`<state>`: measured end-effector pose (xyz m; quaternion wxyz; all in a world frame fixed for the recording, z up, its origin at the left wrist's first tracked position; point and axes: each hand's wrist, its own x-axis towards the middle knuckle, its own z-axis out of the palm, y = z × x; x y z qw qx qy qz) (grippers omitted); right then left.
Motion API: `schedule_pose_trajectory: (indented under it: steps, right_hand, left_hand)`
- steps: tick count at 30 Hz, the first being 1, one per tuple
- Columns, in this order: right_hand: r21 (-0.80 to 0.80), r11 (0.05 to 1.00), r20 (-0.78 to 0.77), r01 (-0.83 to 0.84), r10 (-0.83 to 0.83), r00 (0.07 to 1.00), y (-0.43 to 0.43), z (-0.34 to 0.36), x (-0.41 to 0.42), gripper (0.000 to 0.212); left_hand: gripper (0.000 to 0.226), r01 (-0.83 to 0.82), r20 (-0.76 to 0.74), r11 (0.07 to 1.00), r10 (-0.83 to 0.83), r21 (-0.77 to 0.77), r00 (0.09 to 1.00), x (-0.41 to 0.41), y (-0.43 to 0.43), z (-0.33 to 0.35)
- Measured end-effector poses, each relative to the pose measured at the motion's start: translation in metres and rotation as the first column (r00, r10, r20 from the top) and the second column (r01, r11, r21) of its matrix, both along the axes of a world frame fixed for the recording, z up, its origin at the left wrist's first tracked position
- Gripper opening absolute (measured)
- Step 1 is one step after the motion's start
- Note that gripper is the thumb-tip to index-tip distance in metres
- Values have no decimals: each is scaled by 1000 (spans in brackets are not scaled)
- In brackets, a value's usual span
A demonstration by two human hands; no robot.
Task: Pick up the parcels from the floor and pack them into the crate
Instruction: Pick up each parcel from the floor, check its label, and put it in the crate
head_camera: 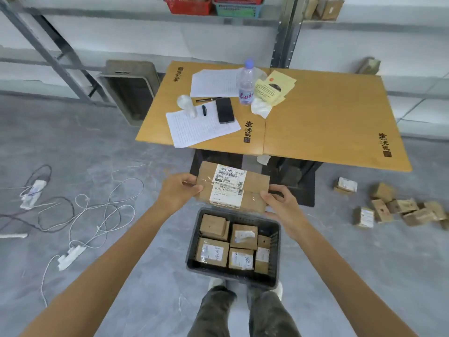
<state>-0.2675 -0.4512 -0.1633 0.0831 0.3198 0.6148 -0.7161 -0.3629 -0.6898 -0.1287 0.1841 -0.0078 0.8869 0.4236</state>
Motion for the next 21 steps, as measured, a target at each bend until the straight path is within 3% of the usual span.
schedule_pose_trajectory:
  steps: [9,12,14,19,21]
  right_hand:
    - [28,996,297,82,-86,951,-7,-162,7,27]
    - [65,993,399,99,-117,910,-8,-247,8,31]
    - [83,990,451,110,-136,882,-7,-313,6,33]
    - [142,980,529,141,-196,826,-5,-468,-7,15]
    - [176,976,538,127,-204,818,-2,-524,-14,17]
  left_hand:
    - [19,88,308,996,-74,-29,949,-2,12,-178]
    - [29,30,414,999,-39,29,910,11,22,-263]
    - [36,52,455,998,-33,-30,890,21,23,-330]
    - [40,40,612,996,20,-84,790,47,18,-491]
    - [41,-11,675,998,55,-69,736,51,24,-542]
